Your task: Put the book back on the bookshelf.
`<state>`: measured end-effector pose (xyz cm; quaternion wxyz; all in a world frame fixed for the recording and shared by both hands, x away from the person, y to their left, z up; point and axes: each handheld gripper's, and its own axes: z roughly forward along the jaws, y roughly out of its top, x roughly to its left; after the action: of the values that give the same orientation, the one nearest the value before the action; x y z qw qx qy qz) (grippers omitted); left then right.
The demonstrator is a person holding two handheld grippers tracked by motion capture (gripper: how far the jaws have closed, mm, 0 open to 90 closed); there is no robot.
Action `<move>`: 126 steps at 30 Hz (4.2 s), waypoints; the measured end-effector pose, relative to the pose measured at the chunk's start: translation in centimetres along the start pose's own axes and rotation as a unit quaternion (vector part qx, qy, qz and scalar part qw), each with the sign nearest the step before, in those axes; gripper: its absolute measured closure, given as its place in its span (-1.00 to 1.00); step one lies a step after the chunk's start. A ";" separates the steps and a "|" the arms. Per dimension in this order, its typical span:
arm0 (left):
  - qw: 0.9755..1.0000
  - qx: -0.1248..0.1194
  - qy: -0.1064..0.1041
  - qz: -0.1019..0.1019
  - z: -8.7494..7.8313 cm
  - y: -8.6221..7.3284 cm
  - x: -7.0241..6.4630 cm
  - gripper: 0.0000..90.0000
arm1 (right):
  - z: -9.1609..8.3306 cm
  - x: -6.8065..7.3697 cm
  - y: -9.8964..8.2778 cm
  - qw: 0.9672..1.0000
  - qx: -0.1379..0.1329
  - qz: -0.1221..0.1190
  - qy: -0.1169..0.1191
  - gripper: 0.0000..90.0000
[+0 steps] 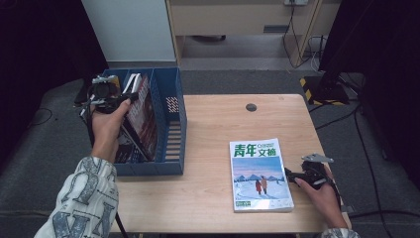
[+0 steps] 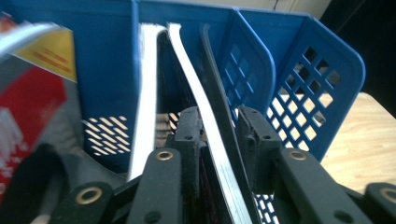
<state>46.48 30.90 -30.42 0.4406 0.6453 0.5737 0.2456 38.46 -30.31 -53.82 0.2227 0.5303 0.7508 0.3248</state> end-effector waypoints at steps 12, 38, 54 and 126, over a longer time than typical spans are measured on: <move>0.999 -0.033 -0.028 0.012 -2.1 0.8 -0.7 0.42 | 0.0 0.0 0.0 1.000 0.000 0.000 0.000 -0.74; 0.992 0.017 -0.112 0.059 0.9 -3.1 -7.2 0.11 | 0.0 0.1 0.0 1.000 -0.001 0.005 -0.002 -0.74; 0.987 0.053 -0.135 0.069 3.5 -6.5 -9.5 -0.02 | -0.1 0.1 -0.1 1.000 0.000 0.003 0.000 -0.74; 0.954 0.134 -0.216 0.156 10.1 -18.8 -20.4 -0.42 | -3.1 0.9 -0.1 1.000 -0.020 -0.019 -0.001 -0.65</move>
<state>40.41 7.58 -47.45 0.4194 0.8179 0.3844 0.0865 35.94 -30.25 -51.77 0.2400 0.5115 0.7542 0.3346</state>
